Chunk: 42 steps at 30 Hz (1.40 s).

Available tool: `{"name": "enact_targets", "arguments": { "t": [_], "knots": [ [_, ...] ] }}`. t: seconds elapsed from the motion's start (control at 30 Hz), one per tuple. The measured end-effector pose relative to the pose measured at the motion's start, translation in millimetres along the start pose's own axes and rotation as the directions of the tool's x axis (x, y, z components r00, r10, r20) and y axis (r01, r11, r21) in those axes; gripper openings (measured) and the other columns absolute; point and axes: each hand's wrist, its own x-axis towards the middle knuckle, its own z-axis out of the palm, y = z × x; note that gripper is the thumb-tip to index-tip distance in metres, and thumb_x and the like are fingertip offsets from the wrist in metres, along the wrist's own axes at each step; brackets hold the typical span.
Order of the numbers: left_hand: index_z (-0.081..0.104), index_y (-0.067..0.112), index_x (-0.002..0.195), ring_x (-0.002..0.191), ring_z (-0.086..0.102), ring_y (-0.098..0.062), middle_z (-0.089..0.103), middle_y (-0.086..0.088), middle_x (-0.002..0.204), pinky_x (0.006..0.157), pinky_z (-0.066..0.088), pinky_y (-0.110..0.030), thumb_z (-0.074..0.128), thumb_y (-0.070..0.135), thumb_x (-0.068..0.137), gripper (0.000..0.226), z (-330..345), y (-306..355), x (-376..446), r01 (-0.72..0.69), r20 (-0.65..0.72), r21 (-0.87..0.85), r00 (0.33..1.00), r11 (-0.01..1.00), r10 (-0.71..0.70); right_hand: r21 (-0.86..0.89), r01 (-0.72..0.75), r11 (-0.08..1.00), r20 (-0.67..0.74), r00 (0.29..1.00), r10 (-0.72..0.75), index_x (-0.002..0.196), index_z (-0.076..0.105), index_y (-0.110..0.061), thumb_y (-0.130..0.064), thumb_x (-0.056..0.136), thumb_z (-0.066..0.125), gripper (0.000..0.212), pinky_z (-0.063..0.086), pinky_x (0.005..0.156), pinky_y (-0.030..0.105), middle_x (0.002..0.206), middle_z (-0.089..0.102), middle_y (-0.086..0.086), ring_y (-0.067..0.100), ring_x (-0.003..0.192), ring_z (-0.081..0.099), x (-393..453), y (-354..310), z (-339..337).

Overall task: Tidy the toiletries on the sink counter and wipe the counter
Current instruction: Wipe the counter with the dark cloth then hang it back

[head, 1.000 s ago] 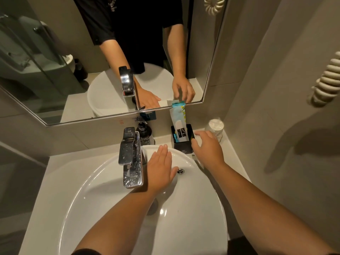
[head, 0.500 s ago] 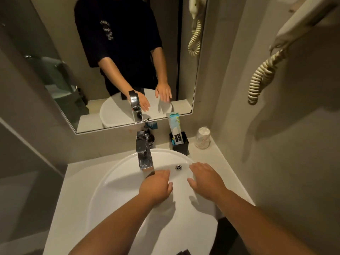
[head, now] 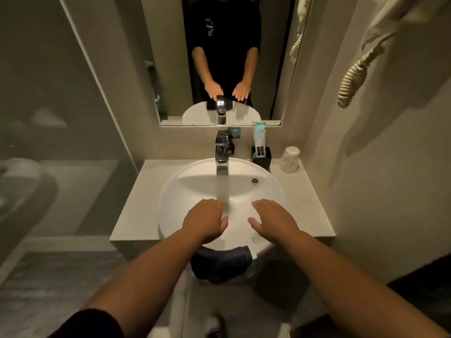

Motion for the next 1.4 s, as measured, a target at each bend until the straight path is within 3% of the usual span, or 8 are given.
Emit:
{"name": "enact_targets", "arguments": {
  "t": [0.27,0.43,0.57,0.67,0.83,1.0,1.27,1.4],
  "knots": [
    [0.054,0.018,0.112,0.093,0.056,-0.021,0.063,-0.005,0.111,0.080,0.047,-0.035,0.046,0.043,0.089,0.035,4,14,-83,0.030,0.106,0.019,0.994,0.999,-0.032,0.076,0.190,0.979,0.142,0.970,-0.199,0.134,0.047,-0.022,-0.050,0.088,0.054,0.055,0.040,0.100,0.035,0.136,0.055,0.003,0.022,0.120,0.052,-79,-19,30],
    [0.050,0.019,0.110,0.089,0.052,-0.017,0.060,-0.003,0.107,0.078,0.044,-0.031,0.050,0.052,0.086,0.040,19,3,-98,-0.080,0.230,0.038,0.971,0.996,0.069,0.048,0.308,0.950,0.185,0.932,-0.311,0.118,0.051,-0.023,-0.054,0.079,0.058,0.050,0.046,0.087,0.032,0.114,0.062,0.003,0.017,0.094,0.055,-73,-36,46],
    [0.048,0.020,0.115,0.092,0.053,-0.018,0.057,0.000,0.109,0.081,0.048,-0.034,0.059,0.060,0.078,0.056,37,-2,-85,-0.182,0.312,0.030,0.936,0.983,0.164,0.017,0.351,0.936,0.214,0.913,-0.347,0.119,0.053,-0.022,-0.048,0.082,0.057,0.046,0.042,0.094,0.038,0.116,0.064,0.003,0.022,0.099,0.059,-59,-40,64],
    [0.052,0.024,0.109,0.085,0.059,-0.018,0.064,0.002,0.103,0.077,0.054,-0.040,0.061,0.050,0.081,0.040,47,-1,-80,-0.173,0.385,0.016,0.910,0.985,0.154,0.006,0.346,0.938,0.209,0.917,-0.340,0.111,0.059,-0.026,-0.040,0.086,0.057,0.029,0.043,0.089,0.035,0.106,0.068,0.000,0.019,0.088,0.060,-57,-41,73],
    [0.058,0.023,0.103,0.076,0.062,-0.018,0.067,0.001,0.091,0.073,0.056,-0.039,0.056,0.045,0.089,0.026,49,0,-87,-0.173,0.293,0.031,0.943,0.984,0.157,0.058,0.296,0.953,0.075,0.951,-0.300,0.109,0.067,-0.025,-0.034,0.088,0.062,0.023,0.050,0.083,0.032,0.101,0.071,0.001,0.019,0.084,0.063,-70,-44,69],
    [0.053,0.023,0.097,0.071,0.055,-0.016,0.063,0.000,0.087,0.063,0.046,-0.030,0.056,0.034,0.092,0.012,19,4,-97,-0.169,0.234,-0.001,0.958,0.986,0.164,0.084,0.275,0.958,0.114,0.952,-0.284,0.110,0.067,-0.024,-0.027,0.089,0.062,0.021,0.045,0.081,0.027,0.102,0.071,0.000,0.018,0.087,0.062,-71,-52,39],
    [0.047,0.018,0.095,0.076,0.050,-0.023,0.063,-0.010,0.095,0.058,0.033,-0.031,0.059,0.024,0.087,0.016,-54,-4,-99,0.049,0.273,-0.107,0.962,0.993,-0.018,0.076,0.392,0.917,0.032,0.918,-0.395,0.103,0.068,-0.027,-0.025,0.083,0.067,0.020,0.052,0.074,0.039,0.097,0.072,0.000,0.024,0.086,0.062,-48,-95,-26],
    [0.057,0.018,0.107,0.079,0.055,-0.025,0.066,-0.007,0.097,0.064,0.041,-0.034,0.055,0.021,0.088,0.019,-79,-24,-98,0.138,0.231,-0.184,0.968,0.973,-0.093,0.086,0.454,0.887,0.013,0.890,-0.456,0.099,0.068,-0.028,-0.025,0.082,0.068,0.018,0.053,0.070,0.039,0.093,0.071,-0.004,0.021,0.082,0.061,-25,-120,-41]
  ]
}}
